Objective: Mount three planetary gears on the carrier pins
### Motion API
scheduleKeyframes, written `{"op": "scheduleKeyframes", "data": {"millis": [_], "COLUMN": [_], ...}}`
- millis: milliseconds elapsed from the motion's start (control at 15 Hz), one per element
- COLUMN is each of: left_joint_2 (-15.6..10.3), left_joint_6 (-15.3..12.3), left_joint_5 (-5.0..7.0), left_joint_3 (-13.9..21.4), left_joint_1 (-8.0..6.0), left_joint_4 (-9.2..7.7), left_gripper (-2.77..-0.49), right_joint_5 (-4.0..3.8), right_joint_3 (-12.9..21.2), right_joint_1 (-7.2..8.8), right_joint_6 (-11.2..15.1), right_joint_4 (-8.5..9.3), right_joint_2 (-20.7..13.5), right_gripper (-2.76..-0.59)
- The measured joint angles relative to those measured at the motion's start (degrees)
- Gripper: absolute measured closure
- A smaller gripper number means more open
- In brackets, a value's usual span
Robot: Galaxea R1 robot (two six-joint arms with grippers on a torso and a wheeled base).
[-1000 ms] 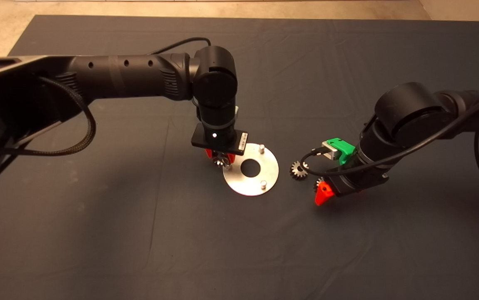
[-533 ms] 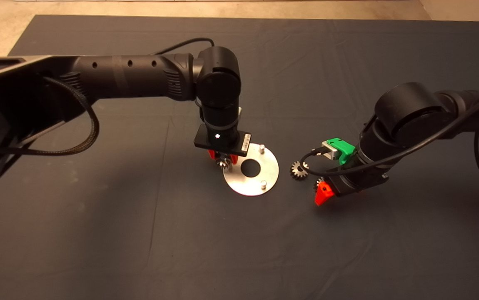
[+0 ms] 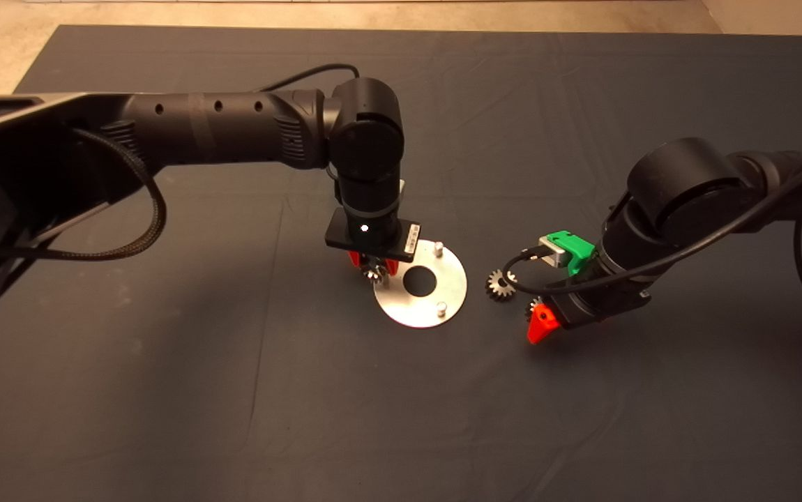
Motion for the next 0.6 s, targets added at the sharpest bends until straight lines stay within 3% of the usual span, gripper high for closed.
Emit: {"op": "scheduleKeyframes", "data": {"millis": [333, 600], "left_joint_2": [0.02, 0.02], "left_joint_6": [-0.13, -0.13], "left_joint_5": [-0.22, -1.35], "left_joint_3": [0.00, 0.00], "left_joint_1": [0.01, 0.08], "left_joint_4": [-0.01, -0.03], "left_gripper": [-0.95, -0.95], "right_joint_5": [0.00, 0.00], "right_joint_3": [0.00, 0.00], "right_joint_1": [0.00, 0.02], "right_joint_6": [0.00, 0.00], "right_joint_4": [0.00, 0.00], "right_joint_2": [0.00, -0.02], "right_gripper": [-2.73, -2.73]}}
